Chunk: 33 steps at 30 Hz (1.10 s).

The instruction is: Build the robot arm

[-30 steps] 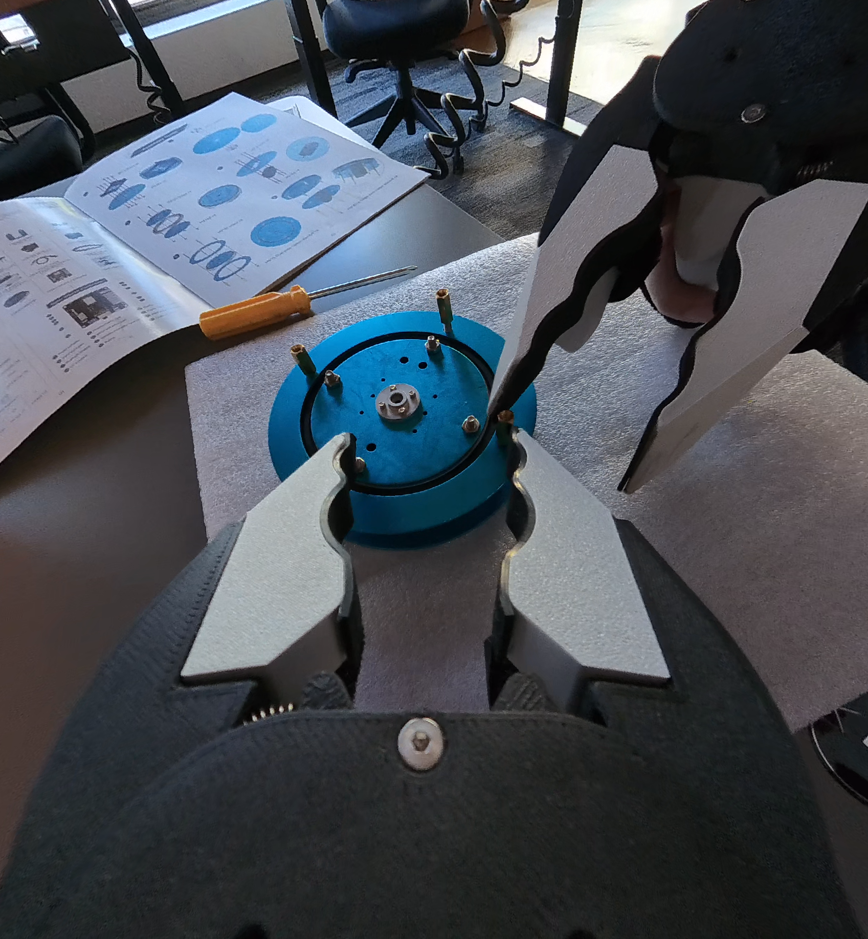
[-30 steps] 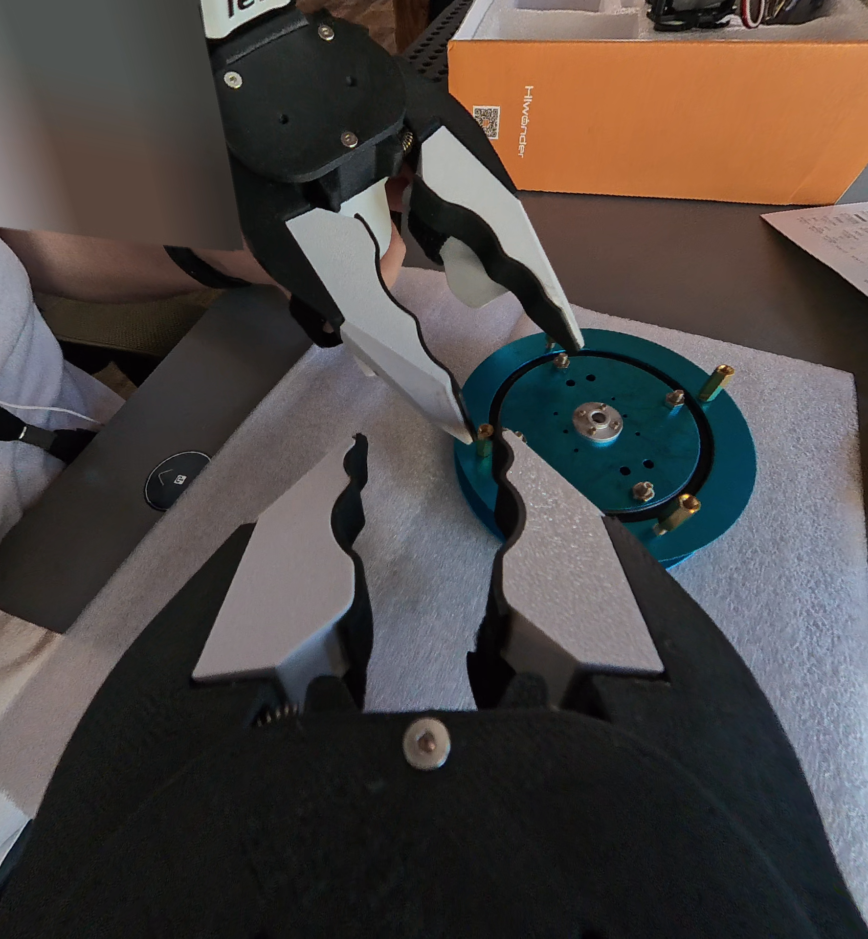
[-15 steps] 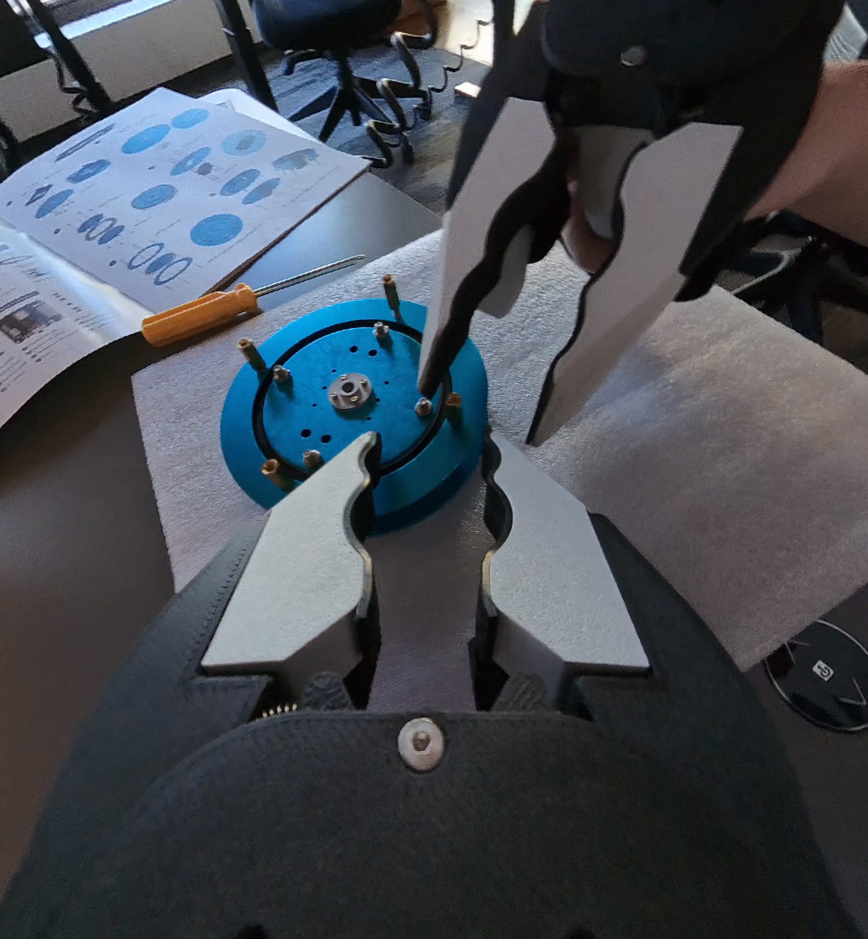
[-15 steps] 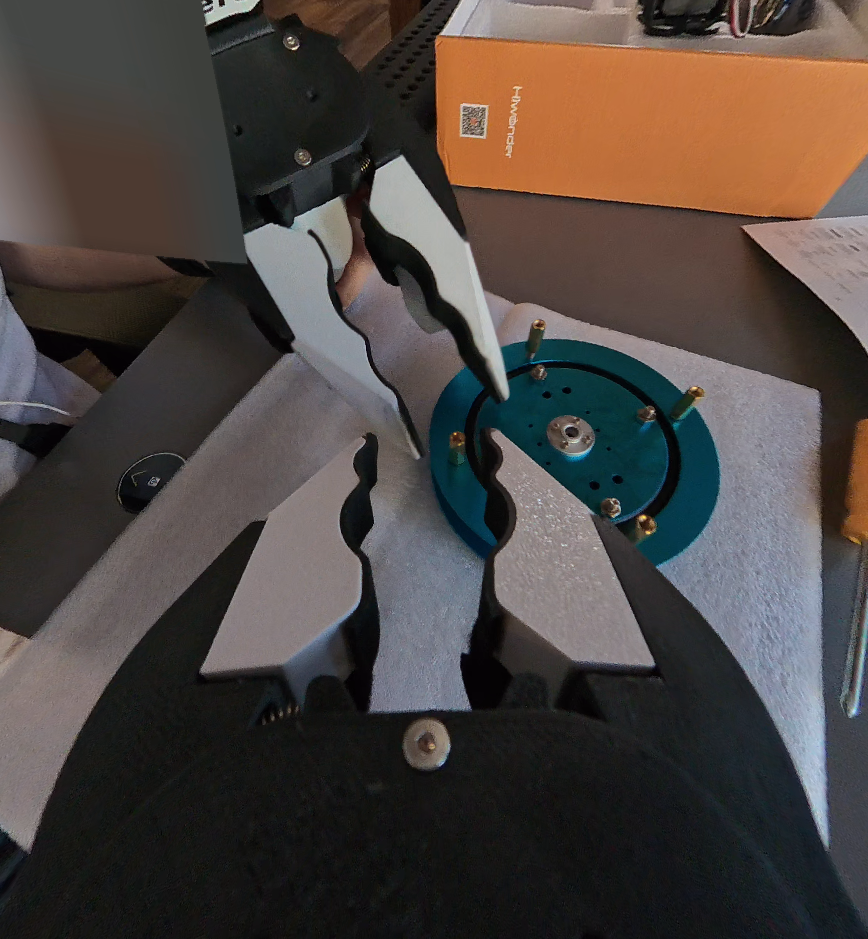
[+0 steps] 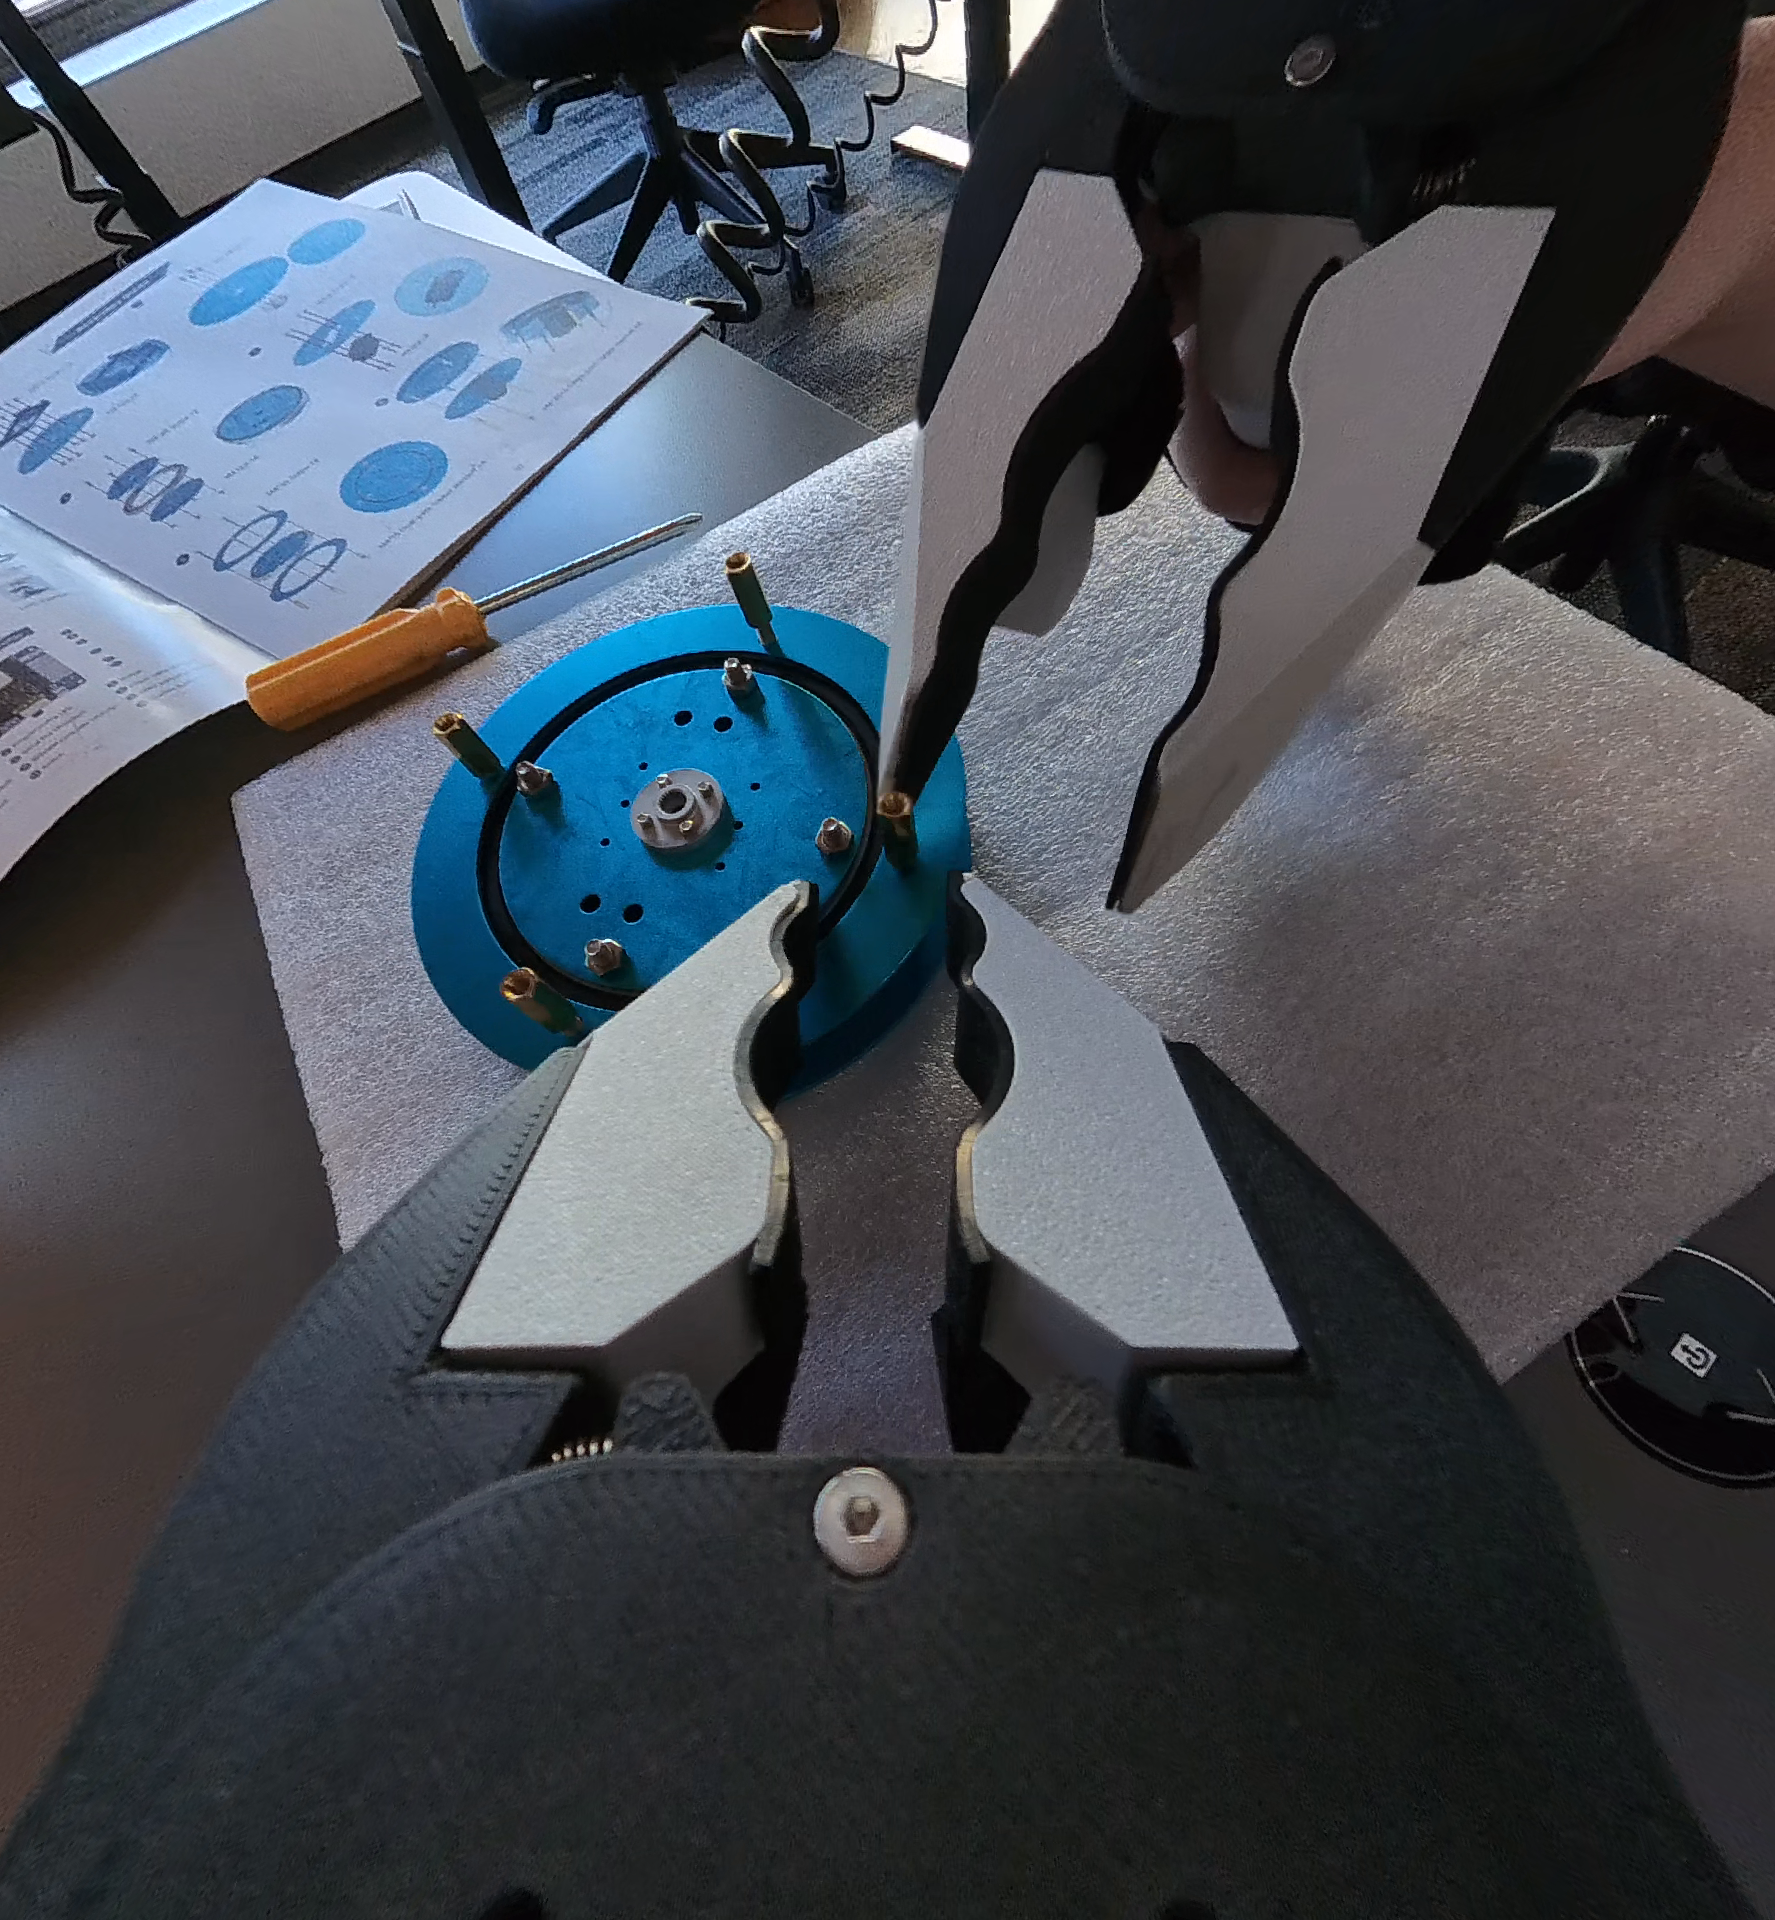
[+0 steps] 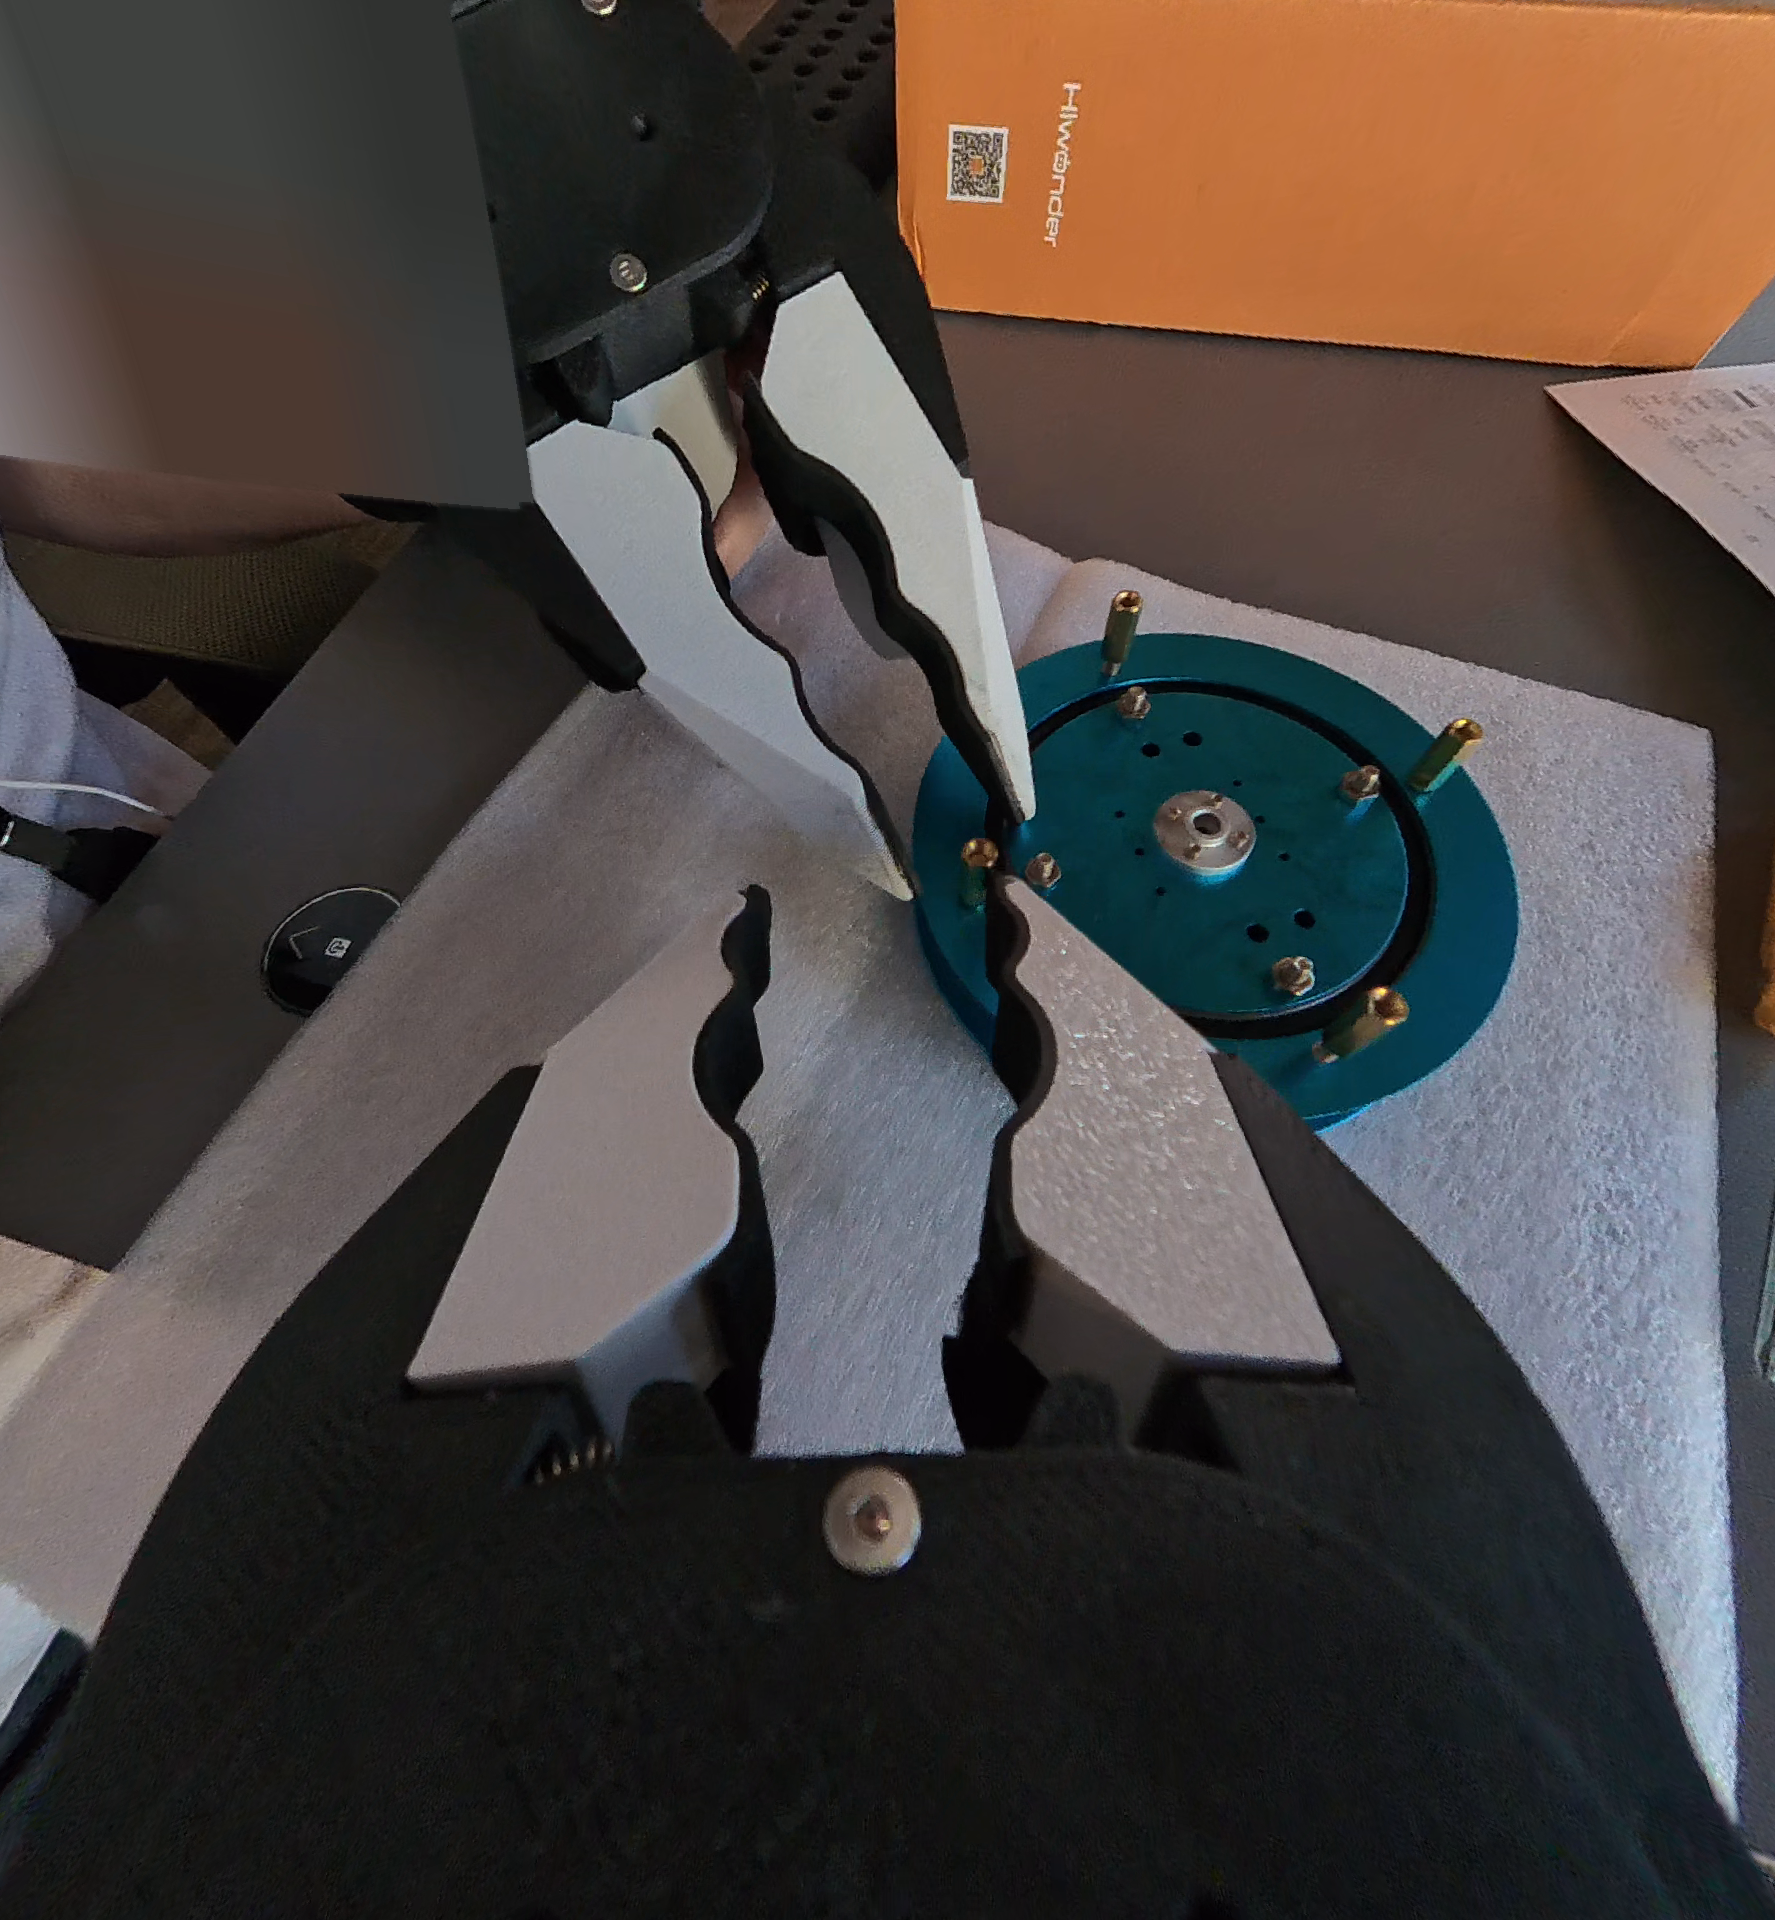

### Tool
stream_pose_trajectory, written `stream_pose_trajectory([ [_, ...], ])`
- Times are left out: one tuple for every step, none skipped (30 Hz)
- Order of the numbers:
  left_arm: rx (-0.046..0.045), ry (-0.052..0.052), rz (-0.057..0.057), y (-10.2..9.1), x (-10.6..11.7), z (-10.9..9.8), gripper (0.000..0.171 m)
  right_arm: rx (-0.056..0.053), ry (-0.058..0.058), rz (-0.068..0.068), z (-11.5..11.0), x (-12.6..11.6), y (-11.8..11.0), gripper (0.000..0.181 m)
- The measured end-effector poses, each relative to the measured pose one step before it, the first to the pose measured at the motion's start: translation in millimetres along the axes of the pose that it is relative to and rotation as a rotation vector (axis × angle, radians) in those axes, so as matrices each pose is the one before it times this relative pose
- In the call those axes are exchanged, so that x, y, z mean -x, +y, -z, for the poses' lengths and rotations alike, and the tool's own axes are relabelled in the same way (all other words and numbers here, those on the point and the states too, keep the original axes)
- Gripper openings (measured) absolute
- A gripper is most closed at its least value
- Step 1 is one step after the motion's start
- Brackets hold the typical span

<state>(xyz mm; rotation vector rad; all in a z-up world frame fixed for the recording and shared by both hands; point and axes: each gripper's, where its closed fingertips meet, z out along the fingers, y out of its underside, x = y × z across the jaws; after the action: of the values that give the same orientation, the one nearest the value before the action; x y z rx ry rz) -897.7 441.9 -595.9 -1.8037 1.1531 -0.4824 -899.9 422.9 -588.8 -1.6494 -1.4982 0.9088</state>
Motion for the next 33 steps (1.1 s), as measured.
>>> stream_pose_trajectory([
  [-0.00044,-0.0002,-0.0003,-0.13,-0.03,0.07,0.022,-0.0096,0.0038,-0.0011,1.18,-0.16,-1.09,0.039],
  [-0.00012,0.0002,0.0005,0.07,-0.09,-0.06,0.022,-0.0137,0.0076,-0.0034,0.85,-1.44,-1.75,0.039],
  [0.00013,0.0000,-0.0006,-0.07,-0.14,-0.08,0.021,-0.0191,0.0101,-0.0062,0.40,-2.31,-2.72,0.039],
  [0.00055,0.0001,-0.0018,-0.05,-0.20,-0.08,0.021,-0.0201,0.0029,-0.0092,-0.14,-1.68,-2.82,0.040],
  [0.00050,0.0005,-0.0012,-0.12,-0.27,-0.20,0.020,-0.0124,-0.0085,-0.0116,-0.87,-0.01,-1.74,0.041],
  [0.00025,0.0001,-0.0003,0.00,-0.32,-0.15,0.020,-0.0010,-0.0138,-0.0084,-1.31,1.19,-0.16,0.042],
  [0.00017,-0.0007,-0.0010,-0.03,-0.07,-0.20,0.020,0.0090,-0.0071,-0.0027,-1.12,0.75,1.61,0.042],
  [-0.00017,0.0004,-0.0002,-0.11,-0.22,-0.11,0.019,0.0159,-0.0036,0.0020,-0.66,0.89,2.84,0.042],
  [-0.00003,0.0019,0.0003,-0.07,-0.25,-0.12,0.018,0.0142,-0.0028,0.0043,-0.01,1.36,2.69,0.042],
  [0.00302,0.0040,0.0007,0.50,-0.62,-0.25,0.017,0.0050,0.0049,0.0045,1.00,0.70,1.51,0.043],
  [0.00120,0.0017,0.0014,0.11,-0.19,-0.25,0.017,-0.0013,0.0087,0.0059,2.02,0.49,0.73,0.042],
  [-0.00005,-0.0004,0.0021,-0.09,0.22,-0.02,0.017,-0.0031,0.0032,0.0034,2.38,1.19,0.59,0.037],
  [-0.00110,-0.0009,0.0035,-0.25,0.29,-0.15,0.017,-0.0073,-0.0044,-0.0009,2.29,1.85,-0.29,0.029],
  [-0.00006,-0.0003,0.0012,-0.02,0.05,-0.05,0.017,-0.0147,0.0085,-0.0075,1.62,-0.74,-1.73,0.028],
  [0.00047,-0.0003,-0.0009,0.10,0.04,-0.09,0.017,-0.0160,0.0142,-0.0077,0.59,-2.50,-2.03,0.029],
  [0.00039,-0.0001,-0.0006,-0.03,-0.13,-0.07,0.017,-0.0167,0.0114,-0.0066,-0.49,-2.59,-2.45,0.035],
  [0.00045,0.0000,-0.0008,0.01,0.00,-0.04,0.017,-0.0115,0.0040,-0.0041,-1.57,-1.80,-1.84,0.040],
  [0.00070,0.0002,-0.0003,-0.02,-0.02,-0.14,0.017,-0.0039,0.0020,-0.0020,-1.95,-1.67,-0.73,0.043],
  [0.00076,0.0000,-0.0004,0.00,-0.07,-0.09,0.017,0.0012,-0.0085,-0.0013,-2.24,0.01,0.05,0.043],
  [0.00065,0.0000,-0.0001,0.02,0.04,-0.07,0.017,0.0061,-0.0148,-0.0015,-2.32,1.53,0.69,0.043],
  [0.00013,0.0002,0.0008,0.09,-0.02,-0.09,0.017,0.0090,-0.0123,0.0018,-1.78,1.70,1.06,0.043],
  [0.00000,0.0006,0.0015,0.02,0.03,-0.02,0.017,0.0120,-0.0050,0.0054,-1.01,1.30,1.90,0.043],
  [0.00025,0.0010,0.0016,0.09,-0.10,-0.13,0.017,0.0111,0.0019,0.0049,0.15,0.68,2.01,0.043],
  [0.00024,0.0017,0.0011,0.00,-0.14,-0.08,0.017,0.0043,0.0049,0.0025,1.39,0.62,1.23,0.044],
  [0.00052,0.0010,0.0009,-0.01,-0.08,-0.13,0.017,-0.0022,0.0102,0.0019,2.29,0.04,0.32,0.043],
  [0.00011,0.0004,0.0011,-0.02,0.04,-0.09,0.017,-0.0015,0.0055,-0.0001,2.51,0.47,0.70,0.041],
  [-0.00001,-0.0004,0.0011,-0.03,0.15,-0.10,0.017,-0.0064,-0.0065,-0.0028,2.45,1.79,-0.01,0.034],
  [0.00016,0.0000,0.0007,0.01,0.04,-0.04,0.017,-0.0190,-0.0027,-0.0083,1.73,0.60,-2.36,0.031],
  [0.00021,-0.0003,0.0003,-0.04,0.06,-0.10,0.017,-0.0202,0.0127,-0.0106,0.67,-2.73,-2.69,0.031],
  [0.00033,-0.0006,0.0000,0.05,-0.12,-0.12,0.017,-0.0159,0.0131,-0.0086,-0.36,-3.31,-2.30,0.034],
  [0.00014,-0.0009,-0.0004,-0.03,0.10,-0.06,0.017,-0.0112,0.0050,-0.0074,-1.61,-2.32,-1.66,0.040],
  [0.00012,-0.0008,-0.0003,-0.02,-0.01,-0.02,0.017,-0.0027,-0.0041,-0.0059,-2.40,-0.67,-0.65,0.043],
  [0.00031,-0.0005,0.0000,0.09,-0.08,-0.05,0.017,0.0077,-0.0128,-0.0016,-2.44,1.14,0.68,0.044],
])
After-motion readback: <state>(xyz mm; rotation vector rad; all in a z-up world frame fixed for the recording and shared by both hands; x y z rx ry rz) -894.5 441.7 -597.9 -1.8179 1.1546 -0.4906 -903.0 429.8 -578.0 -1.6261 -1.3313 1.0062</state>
